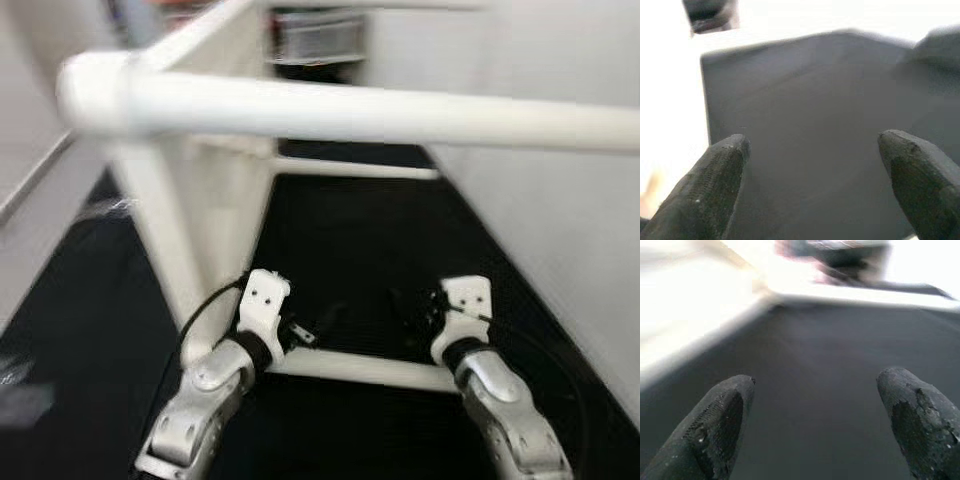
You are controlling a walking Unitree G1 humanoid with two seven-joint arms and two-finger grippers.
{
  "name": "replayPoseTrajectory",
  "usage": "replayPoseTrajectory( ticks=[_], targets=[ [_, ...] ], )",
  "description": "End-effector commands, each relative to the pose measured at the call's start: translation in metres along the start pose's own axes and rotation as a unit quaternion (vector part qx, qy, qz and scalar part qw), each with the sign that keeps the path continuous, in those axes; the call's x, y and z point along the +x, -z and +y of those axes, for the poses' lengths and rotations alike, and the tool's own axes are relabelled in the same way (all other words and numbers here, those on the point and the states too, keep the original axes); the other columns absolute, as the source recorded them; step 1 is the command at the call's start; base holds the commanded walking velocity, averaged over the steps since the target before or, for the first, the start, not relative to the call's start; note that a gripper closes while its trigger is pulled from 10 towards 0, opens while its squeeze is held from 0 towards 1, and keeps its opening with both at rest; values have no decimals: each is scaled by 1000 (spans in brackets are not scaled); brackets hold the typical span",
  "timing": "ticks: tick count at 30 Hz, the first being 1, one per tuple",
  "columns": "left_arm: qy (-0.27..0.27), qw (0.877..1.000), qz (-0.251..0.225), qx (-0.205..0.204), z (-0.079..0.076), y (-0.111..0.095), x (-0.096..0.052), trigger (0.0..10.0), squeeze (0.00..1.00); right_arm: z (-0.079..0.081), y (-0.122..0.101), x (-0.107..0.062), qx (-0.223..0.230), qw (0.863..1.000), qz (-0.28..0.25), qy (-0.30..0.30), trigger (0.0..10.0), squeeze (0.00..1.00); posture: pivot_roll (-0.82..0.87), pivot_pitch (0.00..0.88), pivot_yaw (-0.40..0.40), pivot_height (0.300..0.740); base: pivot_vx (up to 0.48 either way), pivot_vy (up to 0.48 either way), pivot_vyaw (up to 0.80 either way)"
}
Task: Building children table
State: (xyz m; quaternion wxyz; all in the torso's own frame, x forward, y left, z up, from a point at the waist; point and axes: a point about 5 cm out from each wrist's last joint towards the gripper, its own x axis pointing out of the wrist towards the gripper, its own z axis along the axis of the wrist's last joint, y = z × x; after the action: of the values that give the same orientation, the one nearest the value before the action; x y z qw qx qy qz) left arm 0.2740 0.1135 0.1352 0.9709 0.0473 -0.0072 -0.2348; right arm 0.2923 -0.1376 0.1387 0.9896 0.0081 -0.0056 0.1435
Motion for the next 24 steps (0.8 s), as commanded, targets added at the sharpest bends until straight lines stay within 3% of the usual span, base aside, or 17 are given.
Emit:
replayPoseTrajectory(
  ticks=[1,11,22,23,24],
  targets=[
    [12,1000,-5,10,-10,-4,2,10000,0,-11,9,-8,-6,1000,20,17,10000,0,-94,48,4,740,0,0,0],
    [-31,999,33,11,-12,-1,-9,10000,0,-12,12,-10,4,1000,26,14,10000,0,-97,49,3,740,0,0,0],
    [-8,999,35,-20,-27,-8,-19,10000,0,-12,12,-10,6,1000,28,11,10000,0,-99,45,9,740,0,0,0],
    [-8,999,33,-30,-26,-8,-21,0,0,-12,11,-10,4,1000,26,10,10000,0,-95,50,11,740,0,0,0],
    [-9,999,33,-39,-25,-7,-22,0,0,-12,11,-11,3,1000,25,9,10000,0,-95,50,11,740,0,0,0]
  ],
)
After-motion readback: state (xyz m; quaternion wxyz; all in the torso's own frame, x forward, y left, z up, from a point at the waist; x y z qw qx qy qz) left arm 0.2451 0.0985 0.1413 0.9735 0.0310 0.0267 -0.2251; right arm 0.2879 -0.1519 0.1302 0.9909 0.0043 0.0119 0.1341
